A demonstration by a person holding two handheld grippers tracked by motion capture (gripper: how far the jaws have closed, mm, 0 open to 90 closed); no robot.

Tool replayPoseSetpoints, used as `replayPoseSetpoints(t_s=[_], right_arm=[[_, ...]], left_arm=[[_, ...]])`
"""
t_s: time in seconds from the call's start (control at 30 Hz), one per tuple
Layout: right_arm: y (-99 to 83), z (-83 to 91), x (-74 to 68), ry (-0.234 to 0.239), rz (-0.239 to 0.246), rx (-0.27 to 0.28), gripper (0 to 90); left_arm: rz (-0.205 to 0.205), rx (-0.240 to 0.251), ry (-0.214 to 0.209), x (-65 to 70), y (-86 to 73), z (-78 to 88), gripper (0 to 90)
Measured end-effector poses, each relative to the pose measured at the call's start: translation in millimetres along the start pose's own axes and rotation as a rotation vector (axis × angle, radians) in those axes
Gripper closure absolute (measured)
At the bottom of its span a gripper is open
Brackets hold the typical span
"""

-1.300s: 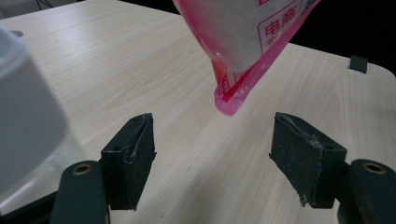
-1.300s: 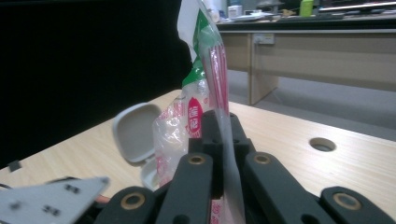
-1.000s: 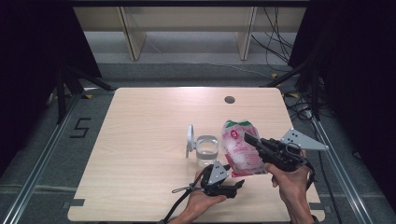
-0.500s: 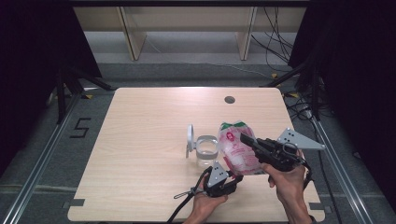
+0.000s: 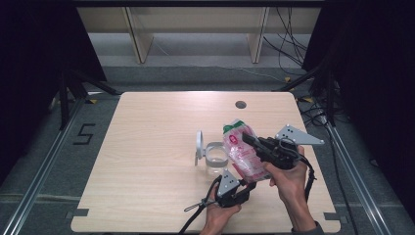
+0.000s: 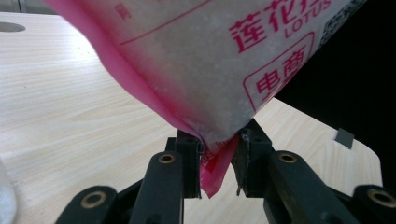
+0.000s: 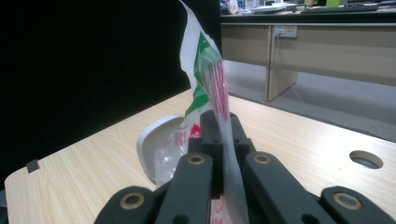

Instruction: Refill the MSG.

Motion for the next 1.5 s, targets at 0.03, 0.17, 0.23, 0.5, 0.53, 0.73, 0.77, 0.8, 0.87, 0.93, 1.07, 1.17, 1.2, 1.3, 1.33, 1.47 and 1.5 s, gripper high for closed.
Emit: replayPoseSetpoints(t_s=[0.03,0.17,0.23,0.5,0.53,0.73,0.77,0.8,0.87,0.93,1.07,1.17,1.2,1.3,1.33,1.47,1.5], right_arm=[[0.3,-1.1,-0.4,0.000,0.000,-0.003,90.0],[0.5,-5.9,1.7,-0.010,0.018,-0.017,90.0],[-0.3,-8.2,0.7,-0.014,-0.016,-0.030,90.0],[3.5,-21.8,-1.2,-0.027,-0.011,-0.039,90.0],[4.2,-23.3,-1.0,-0.028,-0.002,-0.034,90.0],[7.3,-31.4,-6.7,-0.024,0.003,-0.030,90.0],[7.9,-32.8,-5.3,-0.032,0.020,-0.030,90.0],[7.8,-33.3,-4.9,-0.040,0.018,-0.033,90.0],[7.6,-35.9,-4.9,-0.034,-0.002,-0.038,90.0],[7.3,-37.7,-4.1,-0.035,-0.013,-0.039,90.0],[6.3,-42.3,-2.2,-0.038,0.004,-0.038,90.0],[5.5,-45.2,-1.4,-0.047,0.005,-0.048,90.0],[4.8,-45.4,-3.0,-0.046,-0.016,-0.055,90.0],[5.6,-48.6,0.0,-0.049,0.000,-0.047,90.0],[5.4,-49.6,-0.1,-0.042,-0.009,-0.050,90.0],[3.7,-53.1,0.6,-0.055,-0.005,-0.063,90.0],[4.3,-54.4,1.5,-0.048,0.012,-0.057,90.0]], left_arm=[[-0.004,0.000,-0.001,-0.3,-0.1,-0.6,73.7],[-0.003,0.014,0.002,0.5,-0.9,-4.9,74.1],[0.004,0.013,0.008,0.4,-0.9,-6.6,74.3],[0.011,0.029,0.015,0.6,4.2,-9.6,74.8],[0.009,0.027,0.021,0.9,4.7,-9.0,74.8],[-0.004,0.054,0.015,3.0,9.5,-12.7,75.3],[-0.003,0.055,0.017,3.0,9.9,-13.3,75.3],[0.002,0.055,0.016,3.0,10.3,-13.7,75.4],[-0.001,0.050,0.020,2.8,10.6,-14.7,75.4],[-0.004,0.050,0.018,2.4,10.6,-15.6,75.5],[0.003,0.052,0.012,-0.1,11.1,-19.9,75.6],[0.005,0.055,0.014,0.3,11.7,-21.9,75.7],[0.006,0.056,0.011,0.0,11.9,-22.8,75.7],[-0.008,0.054,0.017,-0.2,12.5,-23.7,75.8],[-0.013,0.055,0.020,0.2,12.6,-24.5,75.8],[-0.019,0.054,0.013,0.9,13.0,-26.4,76.0],[-0.020,0.054,0.014,0.7,13.1,-26.4,76.0]])
Point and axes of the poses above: each handheld gripper's, and its own axes: z roughly backward along the jaws, y roughly out of its top, x roughly to its right, the point moved 7 cm from there along -z, roughly forward along the jaws, and after that the axes turned 9 degrees about -y, right-handed, at the moved point
